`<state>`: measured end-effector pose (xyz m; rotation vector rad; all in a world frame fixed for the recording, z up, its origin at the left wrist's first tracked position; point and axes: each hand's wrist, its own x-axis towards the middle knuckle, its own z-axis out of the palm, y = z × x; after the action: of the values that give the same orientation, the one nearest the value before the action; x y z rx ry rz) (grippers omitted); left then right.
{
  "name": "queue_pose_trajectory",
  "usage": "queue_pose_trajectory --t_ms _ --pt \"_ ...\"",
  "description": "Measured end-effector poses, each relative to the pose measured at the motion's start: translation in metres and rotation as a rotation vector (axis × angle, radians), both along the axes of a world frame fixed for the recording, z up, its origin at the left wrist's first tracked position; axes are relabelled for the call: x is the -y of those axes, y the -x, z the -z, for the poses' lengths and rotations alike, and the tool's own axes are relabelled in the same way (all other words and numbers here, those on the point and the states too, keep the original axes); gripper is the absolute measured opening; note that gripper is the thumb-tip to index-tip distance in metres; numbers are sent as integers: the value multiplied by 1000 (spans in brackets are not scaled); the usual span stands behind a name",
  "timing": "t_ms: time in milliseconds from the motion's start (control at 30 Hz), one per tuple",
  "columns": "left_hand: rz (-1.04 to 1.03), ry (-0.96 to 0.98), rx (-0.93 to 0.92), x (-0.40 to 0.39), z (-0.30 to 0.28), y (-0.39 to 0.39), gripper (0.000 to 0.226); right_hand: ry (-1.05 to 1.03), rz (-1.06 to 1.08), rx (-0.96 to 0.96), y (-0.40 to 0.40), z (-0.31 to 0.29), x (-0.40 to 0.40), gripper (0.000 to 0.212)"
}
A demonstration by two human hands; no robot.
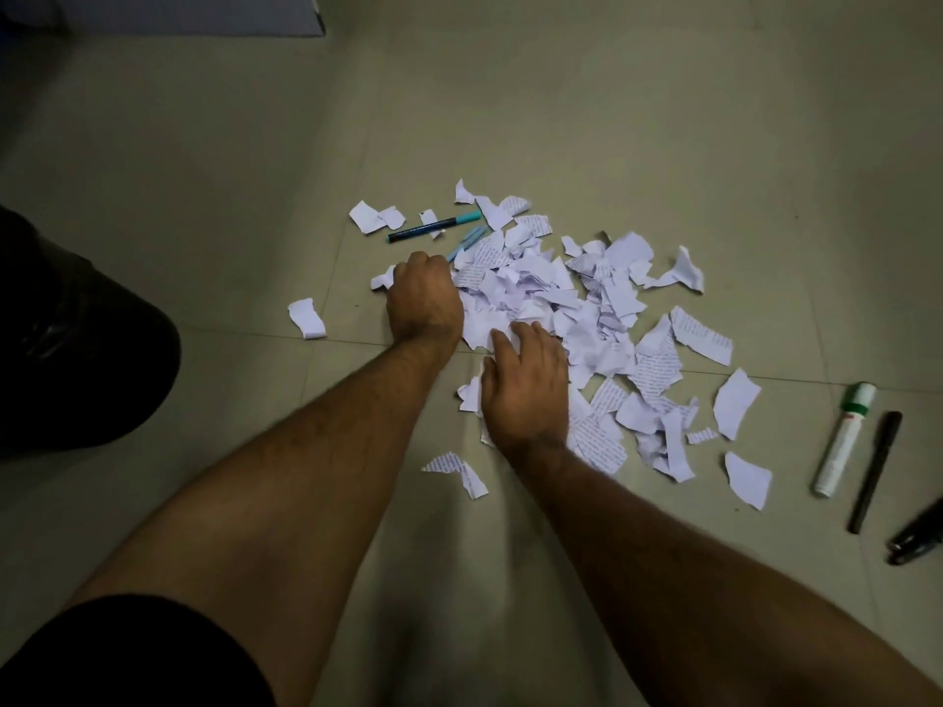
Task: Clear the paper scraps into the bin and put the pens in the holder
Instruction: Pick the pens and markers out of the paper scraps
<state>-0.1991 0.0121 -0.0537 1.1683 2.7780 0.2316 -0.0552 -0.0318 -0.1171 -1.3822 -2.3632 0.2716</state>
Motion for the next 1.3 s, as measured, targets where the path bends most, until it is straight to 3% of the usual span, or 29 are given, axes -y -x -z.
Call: queue_pose_trajectory --t_ms 467,600,700,900,1033,1100,1200,1300 --pt "-210 -62 223 -5 -10 10 39 90 19 72 2 -6 -3 38" --pt "-172 -174 373 -5 -12 22 23 79 25 67 2 -6 -3 38" --pt "-142 -192 426 -10 -7 34 38 74 26 41 2 -7 -3 38" --pt "-45 -40 271 -17 1 45 30 101 26 56 2 -8 -3 39" --pt "-15 -168 290 -23 -4 48 32 106 28 60 2 -8 -4 38" --pt "28 -224 190 -25 -7 53 34 126 32 73 2 -9 -4 39" --pt "63 -161 30 -31 -5 59 33 150 36 93 2 -10 -3 40" --pt "69 -119 15 -37 -1 60 31 152 41 96 2 -10 -3 40"
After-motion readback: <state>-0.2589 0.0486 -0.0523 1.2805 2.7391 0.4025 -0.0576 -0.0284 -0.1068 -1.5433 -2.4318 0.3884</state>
